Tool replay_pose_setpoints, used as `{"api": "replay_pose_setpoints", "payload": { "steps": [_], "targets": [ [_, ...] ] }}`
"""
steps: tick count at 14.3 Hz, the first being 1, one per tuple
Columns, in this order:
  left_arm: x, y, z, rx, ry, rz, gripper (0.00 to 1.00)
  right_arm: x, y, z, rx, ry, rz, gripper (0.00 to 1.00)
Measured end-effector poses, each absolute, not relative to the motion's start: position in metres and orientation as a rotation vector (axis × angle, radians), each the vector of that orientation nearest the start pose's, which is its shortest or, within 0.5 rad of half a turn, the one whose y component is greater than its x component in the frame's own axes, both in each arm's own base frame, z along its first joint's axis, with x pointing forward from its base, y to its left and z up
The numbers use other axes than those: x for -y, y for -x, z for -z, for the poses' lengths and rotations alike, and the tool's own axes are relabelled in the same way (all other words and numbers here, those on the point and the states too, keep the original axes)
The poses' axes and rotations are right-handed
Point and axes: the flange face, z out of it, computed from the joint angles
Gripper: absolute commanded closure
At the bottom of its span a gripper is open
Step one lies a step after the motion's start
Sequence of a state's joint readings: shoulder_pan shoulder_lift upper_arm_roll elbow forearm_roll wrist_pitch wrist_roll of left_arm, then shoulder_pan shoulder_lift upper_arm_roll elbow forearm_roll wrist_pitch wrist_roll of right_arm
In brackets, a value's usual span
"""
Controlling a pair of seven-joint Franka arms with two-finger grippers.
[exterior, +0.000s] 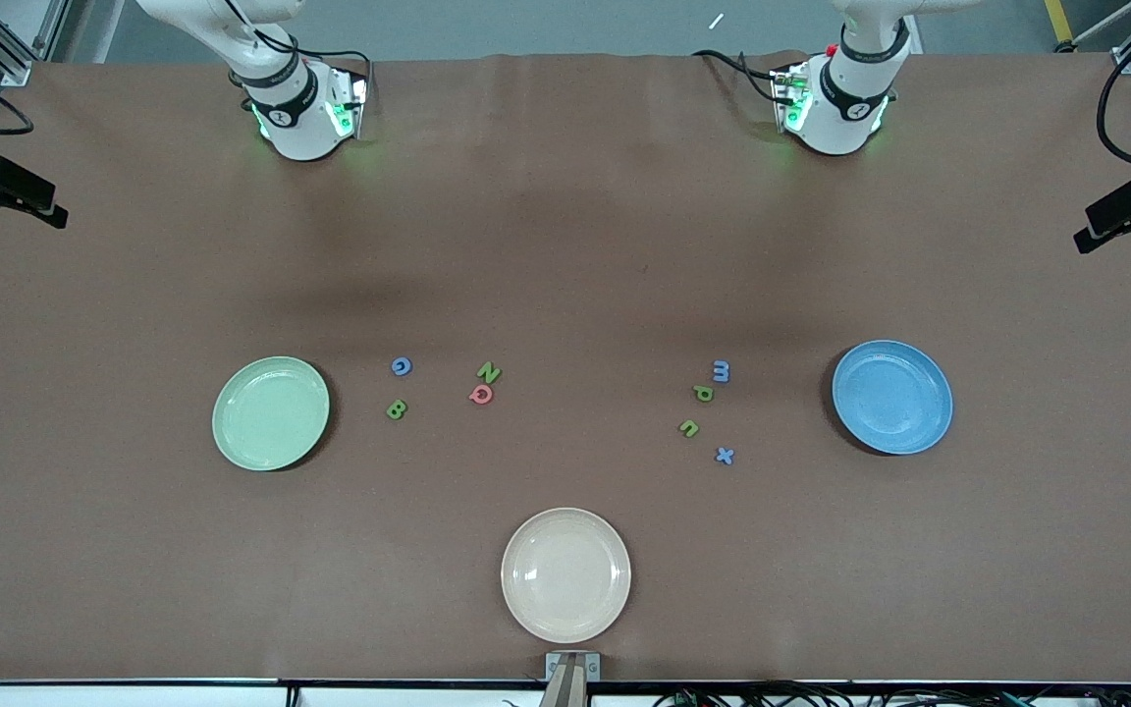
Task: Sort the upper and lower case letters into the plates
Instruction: 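Reach the right gripper to letter B while the left gripper reaches letter x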
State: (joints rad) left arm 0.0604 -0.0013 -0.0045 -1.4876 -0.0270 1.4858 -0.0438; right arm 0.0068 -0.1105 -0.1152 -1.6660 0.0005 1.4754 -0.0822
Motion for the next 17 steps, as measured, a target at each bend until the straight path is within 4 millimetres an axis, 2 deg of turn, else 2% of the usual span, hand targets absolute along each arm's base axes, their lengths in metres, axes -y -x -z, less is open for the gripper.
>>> {"api": "replay_pose_setpoints", "payload": {
  "steps": [7,9,11,13,15,17],
  "targets": [
    [-0.027,-0.544,-0.659,0.152,3.165,0.006,0.00,0.060,-0.510,-0.641,-0.043,3.123,-0.080,0.00],
    [-0.026,-0.544,-0.656,0.149,3.167,-0.004,0.00,0.059,-0.518,-0.635,-0.040,3.125,-0.081,0.00],
    [-0.020,-0.547,-0.645,0.137,3.184,-0.048,0.00,0.060,-0.536,-0.614,-0.042,3.129,-0.098,0.00],
    [-0.004,-0.555,-0.625,0.119,3.232,-0.118,0.00,0.061,-0.559,-0.572,-0.045,3.129,-0.190,0.00],
    [0.025,-0.567,-0.597,0.131,3.235,-0.204,0.00,0.065,-0.581,-0.534,-0.057,3.129,-0.269,0.00],
    [0.069,-0.581,-0.563,0.175,3.220,-0.238,0.00,0.065,-0.592,-0.525,-0.073,3.130,-0.281,0.00]
  ]
}}
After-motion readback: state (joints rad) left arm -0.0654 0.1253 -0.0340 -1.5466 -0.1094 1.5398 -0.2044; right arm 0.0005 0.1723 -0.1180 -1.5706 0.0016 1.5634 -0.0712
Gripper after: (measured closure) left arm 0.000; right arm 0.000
